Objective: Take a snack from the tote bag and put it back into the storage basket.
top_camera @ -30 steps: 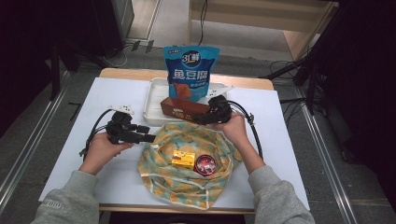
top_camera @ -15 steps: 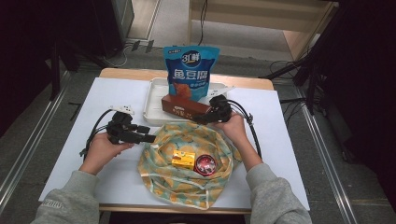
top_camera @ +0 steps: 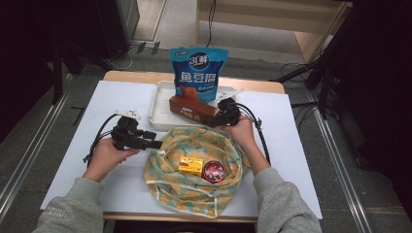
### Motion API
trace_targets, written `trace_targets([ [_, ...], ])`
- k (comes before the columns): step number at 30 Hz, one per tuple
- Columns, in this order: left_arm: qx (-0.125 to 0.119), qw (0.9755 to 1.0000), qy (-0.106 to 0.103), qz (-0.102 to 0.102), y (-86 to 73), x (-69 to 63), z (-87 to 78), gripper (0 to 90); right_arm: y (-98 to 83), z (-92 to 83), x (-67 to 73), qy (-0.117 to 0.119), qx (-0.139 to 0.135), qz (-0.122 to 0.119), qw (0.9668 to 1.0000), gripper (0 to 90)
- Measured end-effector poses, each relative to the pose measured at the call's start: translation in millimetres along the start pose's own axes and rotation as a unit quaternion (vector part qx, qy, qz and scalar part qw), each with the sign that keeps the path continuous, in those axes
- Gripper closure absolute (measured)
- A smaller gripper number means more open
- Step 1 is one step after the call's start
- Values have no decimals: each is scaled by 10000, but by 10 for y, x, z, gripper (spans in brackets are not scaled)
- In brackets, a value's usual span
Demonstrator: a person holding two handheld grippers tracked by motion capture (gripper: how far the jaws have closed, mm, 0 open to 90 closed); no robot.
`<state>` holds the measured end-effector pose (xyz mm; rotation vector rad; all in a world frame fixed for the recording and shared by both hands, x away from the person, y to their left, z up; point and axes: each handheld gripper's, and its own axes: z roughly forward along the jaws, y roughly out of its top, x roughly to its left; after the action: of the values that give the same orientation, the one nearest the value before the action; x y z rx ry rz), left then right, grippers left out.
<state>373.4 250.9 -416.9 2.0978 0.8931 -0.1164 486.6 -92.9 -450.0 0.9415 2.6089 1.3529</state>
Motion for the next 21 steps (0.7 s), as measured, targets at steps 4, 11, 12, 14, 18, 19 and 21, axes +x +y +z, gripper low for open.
trace_targets([
  [4,-4,10000,2,0,0,0,-4,409,4,16,-9,-39,4,7,10000,401],
  [11,-16,10000,3,4,-1,4,-6,409,-4,25,-22,-50,13,93,9999,388],
  [12,-14,10000,-5,4,-1,5,-6,409,-6,24,-28,-45,10,98,9999,384],
  [14,-23,10000,-8,-2,-1,4,-8,409,-8,17,-32,-47,0,60,10000,374],
  [18,-13,10000,5,3,-1,3,-7,409,-10,-4,-40,-44,18,70,10000,328],
  [19,-9,10000,5,6,-1,3,-7,409,-9,-12,-46,-40,18,80,10000,323],
  [21,-11,10000,5,6,0,2,-7,409,-9,-27,-58,-109,50,75,9999,309],
])
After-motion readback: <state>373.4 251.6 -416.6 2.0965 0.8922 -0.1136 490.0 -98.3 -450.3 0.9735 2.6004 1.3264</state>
